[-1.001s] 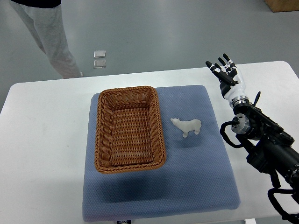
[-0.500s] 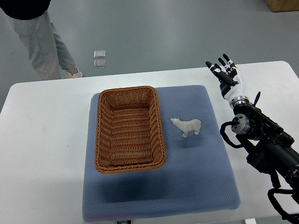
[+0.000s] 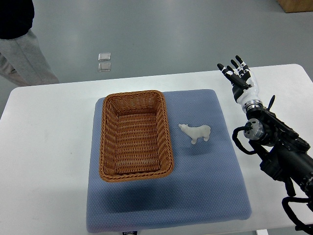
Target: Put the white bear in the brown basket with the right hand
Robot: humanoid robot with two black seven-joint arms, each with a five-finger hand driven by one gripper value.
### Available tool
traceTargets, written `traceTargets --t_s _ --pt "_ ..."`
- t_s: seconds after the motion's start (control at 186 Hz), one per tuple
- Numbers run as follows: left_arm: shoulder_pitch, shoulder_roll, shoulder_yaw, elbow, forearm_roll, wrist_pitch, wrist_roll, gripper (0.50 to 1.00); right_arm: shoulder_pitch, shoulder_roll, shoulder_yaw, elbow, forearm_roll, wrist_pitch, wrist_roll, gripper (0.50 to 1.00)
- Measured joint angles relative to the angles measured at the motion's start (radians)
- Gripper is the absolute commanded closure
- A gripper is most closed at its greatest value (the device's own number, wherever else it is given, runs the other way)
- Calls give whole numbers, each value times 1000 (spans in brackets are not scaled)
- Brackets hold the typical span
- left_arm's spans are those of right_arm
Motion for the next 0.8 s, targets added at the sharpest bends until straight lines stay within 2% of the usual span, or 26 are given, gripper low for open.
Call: traceTargets --t_s 0.36,0.511,0.802 --pt "0 0 0 2 0 0 0 500 6 -48 -17 25 -5 2 -4 579" --pt "0 0 1 2 0 0 0 500 28 -120 -59 73 -17 5 -16 581" --pt "-3 0 0 2 0 0 0 500 131 -262 -305 182 -137 15 -20 581"
